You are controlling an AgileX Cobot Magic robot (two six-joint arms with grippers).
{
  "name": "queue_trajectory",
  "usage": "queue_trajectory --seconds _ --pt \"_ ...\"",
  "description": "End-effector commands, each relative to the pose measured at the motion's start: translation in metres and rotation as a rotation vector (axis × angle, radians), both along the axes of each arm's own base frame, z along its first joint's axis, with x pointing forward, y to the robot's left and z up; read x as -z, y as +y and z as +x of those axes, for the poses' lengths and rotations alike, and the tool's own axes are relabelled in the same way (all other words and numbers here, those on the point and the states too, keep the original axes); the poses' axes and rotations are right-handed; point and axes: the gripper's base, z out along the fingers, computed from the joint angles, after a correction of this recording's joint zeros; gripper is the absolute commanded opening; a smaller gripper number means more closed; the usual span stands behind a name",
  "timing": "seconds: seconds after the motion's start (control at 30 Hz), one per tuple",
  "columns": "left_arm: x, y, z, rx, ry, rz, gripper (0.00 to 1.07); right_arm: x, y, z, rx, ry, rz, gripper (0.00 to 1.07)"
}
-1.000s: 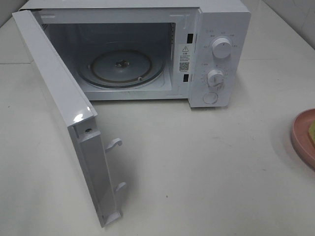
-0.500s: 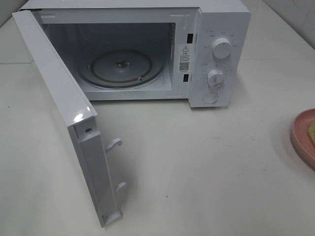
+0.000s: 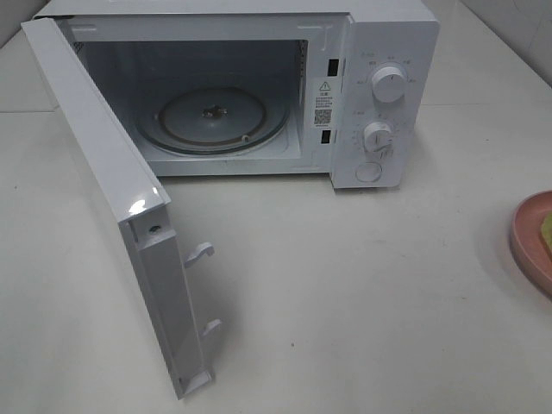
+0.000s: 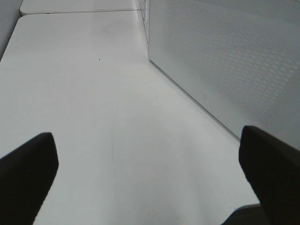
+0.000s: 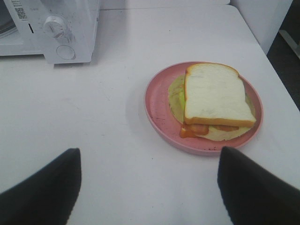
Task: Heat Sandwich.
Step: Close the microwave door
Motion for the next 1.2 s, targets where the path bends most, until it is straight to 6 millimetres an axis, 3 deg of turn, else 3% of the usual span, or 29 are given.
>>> queue_trajectory --seconds 0.03,1.2 --pt "0.0007 0.0002 -0.0031 -0.006 -0.022 -0.006 1.03 -0.0003 0.0008 -0.0033 -0.014 -0.037 -0.009 0.76" --pt "0.0007 0.0002 -0.0031 -0.006 -0.022 -0.006 1.03 -0.0003 0.0007 -0.0032 -0.015 -0.036 -0.007 0.76"
